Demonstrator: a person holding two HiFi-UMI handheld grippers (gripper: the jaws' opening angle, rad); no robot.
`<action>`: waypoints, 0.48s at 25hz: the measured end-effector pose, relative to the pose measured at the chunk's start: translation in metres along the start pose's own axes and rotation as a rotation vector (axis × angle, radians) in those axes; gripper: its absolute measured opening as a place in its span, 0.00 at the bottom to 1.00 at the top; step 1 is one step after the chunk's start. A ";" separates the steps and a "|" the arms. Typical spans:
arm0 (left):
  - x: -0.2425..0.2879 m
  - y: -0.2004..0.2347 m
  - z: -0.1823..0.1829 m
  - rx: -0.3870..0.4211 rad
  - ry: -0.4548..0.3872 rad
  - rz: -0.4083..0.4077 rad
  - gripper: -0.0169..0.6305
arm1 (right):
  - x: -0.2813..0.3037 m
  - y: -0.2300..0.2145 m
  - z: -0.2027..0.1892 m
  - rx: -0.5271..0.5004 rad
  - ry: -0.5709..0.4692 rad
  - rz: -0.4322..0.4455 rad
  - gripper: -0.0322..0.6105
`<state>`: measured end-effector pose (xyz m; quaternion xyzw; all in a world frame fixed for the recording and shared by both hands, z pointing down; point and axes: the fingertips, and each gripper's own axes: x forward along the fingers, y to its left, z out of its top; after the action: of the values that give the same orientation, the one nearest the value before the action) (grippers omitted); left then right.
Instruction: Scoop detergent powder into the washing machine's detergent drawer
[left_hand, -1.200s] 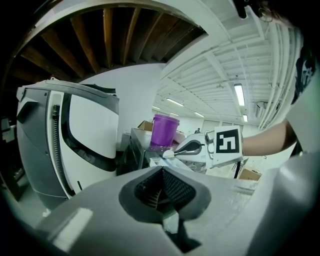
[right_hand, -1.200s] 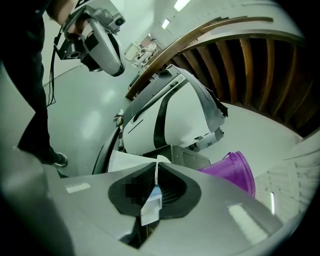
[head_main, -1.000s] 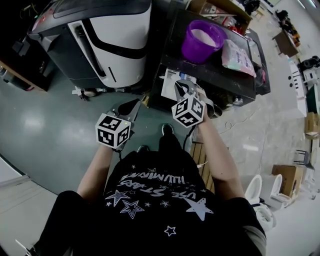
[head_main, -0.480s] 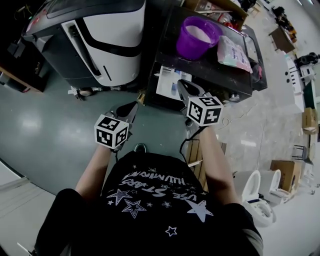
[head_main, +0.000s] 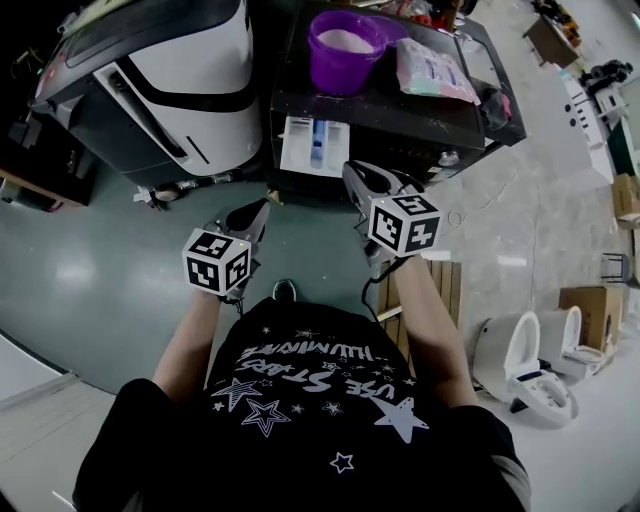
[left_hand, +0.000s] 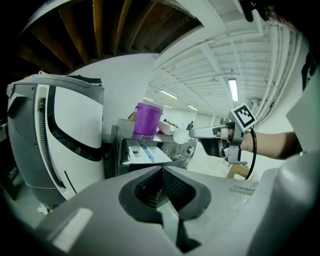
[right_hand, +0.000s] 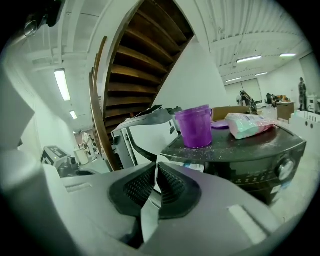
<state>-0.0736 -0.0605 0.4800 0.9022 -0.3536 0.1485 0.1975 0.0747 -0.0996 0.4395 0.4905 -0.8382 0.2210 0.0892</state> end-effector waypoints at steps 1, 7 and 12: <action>0.000 -0.006 0.000 0.005 0.001 -0.003 0.03 | -0.007 -0.002 -0.002 0.002 -0.001 -0.003 0.11; 0.003 -0.032 0.000 0.026 -0.004 -0.011 0.03 | -0.035 -0.012 -0.005 0.012 -0.022 -0.009 0.11; 0.005 -0.038 0.002 0.034 -0.005 -0.005 0.03 | -0.042 -0.017 -0.007 0.022 -0.026 -0.012 0.11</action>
<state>-0.0434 -0.0383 0.4709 0.9067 -0.3492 0.1516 0.1815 0.1103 -0.0706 0.4353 0.4993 -0.8338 0.2234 0.0744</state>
